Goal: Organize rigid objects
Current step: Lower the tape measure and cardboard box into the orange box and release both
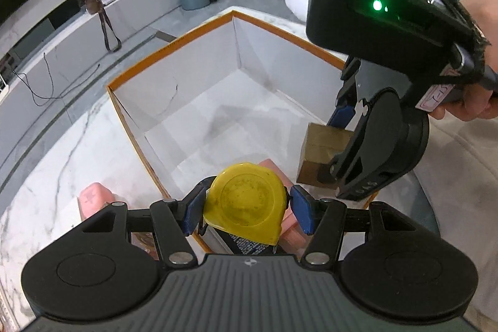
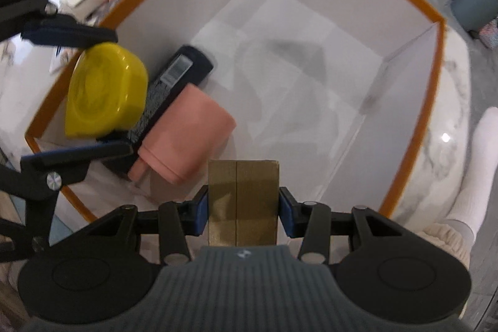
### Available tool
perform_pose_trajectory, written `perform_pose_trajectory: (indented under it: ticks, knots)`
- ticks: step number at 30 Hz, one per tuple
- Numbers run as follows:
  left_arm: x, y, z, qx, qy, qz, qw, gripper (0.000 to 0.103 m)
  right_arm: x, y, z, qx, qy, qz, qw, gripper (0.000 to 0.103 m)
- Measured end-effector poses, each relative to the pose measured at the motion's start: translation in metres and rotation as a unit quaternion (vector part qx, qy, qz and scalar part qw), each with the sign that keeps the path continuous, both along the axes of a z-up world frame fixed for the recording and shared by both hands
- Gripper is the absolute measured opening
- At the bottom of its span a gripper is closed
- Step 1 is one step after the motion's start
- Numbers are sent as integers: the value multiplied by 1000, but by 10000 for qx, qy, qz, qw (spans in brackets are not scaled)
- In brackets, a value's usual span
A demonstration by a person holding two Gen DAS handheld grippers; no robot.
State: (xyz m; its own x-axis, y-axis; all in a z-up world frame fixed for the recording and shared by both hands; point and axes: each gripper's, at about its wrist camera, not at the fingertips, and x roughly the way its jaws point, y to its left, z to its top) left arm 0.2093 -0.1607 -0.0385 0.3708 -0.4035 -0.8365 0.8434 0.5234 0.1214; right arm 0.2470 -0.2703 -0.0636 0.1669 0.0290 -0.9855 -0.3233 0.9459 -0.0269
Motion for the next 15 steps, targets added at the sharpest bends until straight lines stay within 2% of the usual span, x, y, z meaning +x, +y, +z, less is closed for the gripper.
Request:
perform_pose_trajectory:
  ticks: [9, 13, 15]
  knots:
    - [3, -3, -7, -16, 181, -24, 9998, 68, 11, 2, -18, 137, 464, 24, 9988, 46]
    - [5, -3, -8, -14, 207, -19, 9998, 68, 15, -2, -8, 323, 278, 24, 9991, 51]
    - [7, -3, -9, 25, 180, 12, 9998, 68, 18, -3, -3, 378, 169, -31, 9991, 50]
